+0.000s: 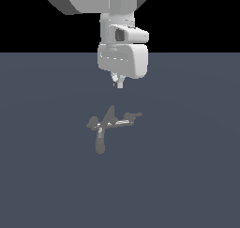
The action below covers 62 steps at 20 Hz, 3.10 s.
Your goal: Turn on the faucet by rotating a designated handle.
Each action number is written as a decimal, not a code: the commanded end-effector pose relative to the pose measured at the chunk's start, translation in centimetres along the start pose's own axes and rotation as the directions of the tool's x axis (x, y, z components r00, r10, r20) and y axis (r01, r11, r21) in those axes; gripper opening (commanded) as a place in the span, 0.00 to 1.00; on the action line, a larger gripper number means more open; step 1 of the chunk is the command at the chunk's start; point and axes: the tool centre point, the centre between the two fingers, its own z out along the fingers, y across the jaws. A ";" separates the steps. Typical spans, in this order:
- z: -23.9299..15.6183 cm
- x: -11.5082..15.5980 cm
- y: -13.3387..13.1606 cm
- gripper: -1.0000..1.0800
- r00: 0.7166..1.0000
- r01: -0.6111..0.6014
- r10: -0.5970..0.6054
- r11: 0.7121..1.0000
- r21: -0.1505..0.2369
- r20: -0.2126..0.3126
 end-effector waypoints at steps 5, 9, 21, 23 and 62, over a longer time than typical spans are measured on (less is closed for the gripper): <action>4.5 3.1 -1.6 0.00 0.990 -0.139 0.139 0.990 -0.004 -0.001; 7.4 5.1 -2.4 0.00 0.974 -0.225 0.225 0.974 -0.006 -0.001; 13.0 9.6 -3.4 0.00 0.918 -0.396 0.396 0.918 -0.010 -0.001; 13.4 10.0 -3.5 0.00 0.912 -0.409 0.409 0.912 -0.010 0.000; 13.7 9.8 2.3 0.00 0.906 -0.422 0.422 0.906 0.005 -0.004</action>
